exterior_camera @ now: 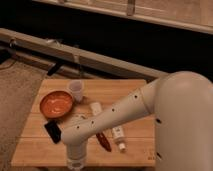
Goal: Drag the ceramic bowl in a circle
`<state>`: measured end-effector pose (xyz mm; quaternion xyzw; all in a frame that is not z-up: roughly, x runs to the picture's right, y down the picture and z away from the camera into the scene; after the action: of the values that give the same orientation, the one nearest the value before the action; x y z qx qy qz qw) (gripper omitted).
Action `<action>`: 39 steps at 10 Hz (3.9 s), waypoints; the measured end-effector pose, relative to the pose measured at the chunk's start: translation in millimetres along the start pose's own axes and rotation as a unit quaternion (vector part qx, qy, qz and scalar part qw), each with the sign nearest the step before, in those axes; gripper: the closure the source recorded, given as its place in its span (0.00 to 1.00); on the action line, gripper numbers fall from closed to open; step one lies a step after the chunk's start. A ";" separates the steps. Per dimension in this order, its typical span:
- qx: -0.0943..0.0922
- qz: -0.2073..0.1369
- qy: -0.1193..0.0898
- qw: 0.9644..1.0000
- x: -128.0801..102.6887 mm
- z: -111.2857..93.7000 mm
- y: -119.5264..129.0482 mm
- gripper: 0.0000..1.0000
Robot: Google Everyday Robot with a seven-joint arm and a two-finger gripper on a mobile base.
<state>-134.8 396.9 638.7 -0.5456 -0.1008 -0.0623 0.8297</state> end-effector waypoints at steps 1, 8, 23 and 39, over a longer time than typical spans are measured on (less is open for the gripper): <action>0.000 0.000 0.000 1.000 0.0 0.0 0.0 0.20; 0.000 0.000 0.000 1.000 0.0 0.0 0.0 0.20; 0.011 -0.007 0.012 1.000 0.3 -4.5 -3.7 0.20; 0.178 -0.102 0.155 0.966 -44.0 -137.6 -251.8 0.20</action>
<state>-217.5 170.4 800.2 -0.3592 -0.0350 -0.2114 0.9083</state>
